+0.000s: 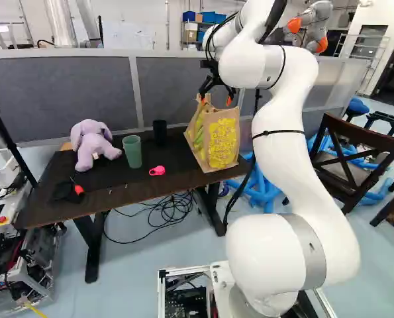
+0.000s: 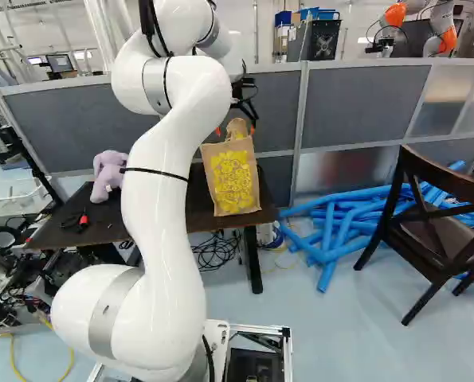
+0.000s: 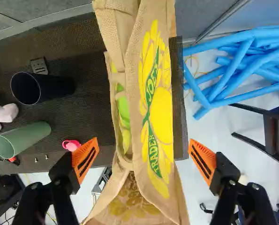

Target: Pick up the bag on the ground and place it on the table

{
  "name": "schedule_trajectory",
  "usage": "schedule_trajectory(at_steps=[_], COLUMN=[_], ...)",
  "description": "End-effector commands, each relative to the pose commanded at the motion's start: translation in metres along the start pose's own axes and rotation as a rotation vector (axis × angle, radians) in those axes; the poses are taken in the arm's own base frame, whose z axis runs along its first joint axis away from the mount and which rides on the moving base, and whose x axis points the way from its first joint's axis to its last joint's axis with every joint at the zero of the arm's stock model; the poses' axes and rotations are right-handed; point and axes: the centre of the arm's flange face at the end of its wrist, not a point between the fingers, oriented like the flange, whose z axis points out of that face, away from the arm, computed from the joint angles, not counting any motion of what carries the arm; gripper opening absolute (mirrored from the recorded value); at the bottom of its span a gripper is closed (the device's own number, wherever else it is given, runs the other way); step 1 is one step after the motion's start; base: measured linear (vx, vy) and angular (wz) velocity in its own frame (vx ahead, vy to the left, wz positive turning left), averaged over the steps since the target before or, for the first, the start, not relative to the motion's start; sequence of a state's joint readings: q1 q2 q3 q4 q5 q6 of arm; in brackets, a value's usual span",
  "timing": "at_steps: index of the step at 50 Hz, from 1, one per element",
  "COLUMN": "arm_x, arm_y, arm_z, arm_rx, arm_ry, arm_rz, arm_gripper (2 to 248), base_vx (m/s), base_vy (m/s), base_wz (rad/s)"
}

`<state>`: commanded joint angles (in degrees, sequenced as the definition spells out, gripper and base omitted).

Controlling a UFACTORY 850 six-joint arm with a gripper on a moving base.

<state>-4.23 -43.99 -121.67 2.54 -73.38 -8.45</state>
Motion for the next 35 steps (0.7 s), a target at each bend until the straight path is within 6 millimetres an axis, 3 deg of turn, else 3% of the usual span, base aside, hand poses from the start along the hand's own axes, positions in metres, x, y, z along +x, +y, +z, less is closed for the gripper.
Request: schedule_trajectory(at_steps=[35], arm_x=[-0.020], arm_y=[-0.006], arm_z=[-0.056], arm_rx=[0.008], arm_ry=[-0.046], arm_rz=[-0.005], arm_gripper=[247], base_vx=[0.000], base_vy=[0.000], base_wz=[0.000])
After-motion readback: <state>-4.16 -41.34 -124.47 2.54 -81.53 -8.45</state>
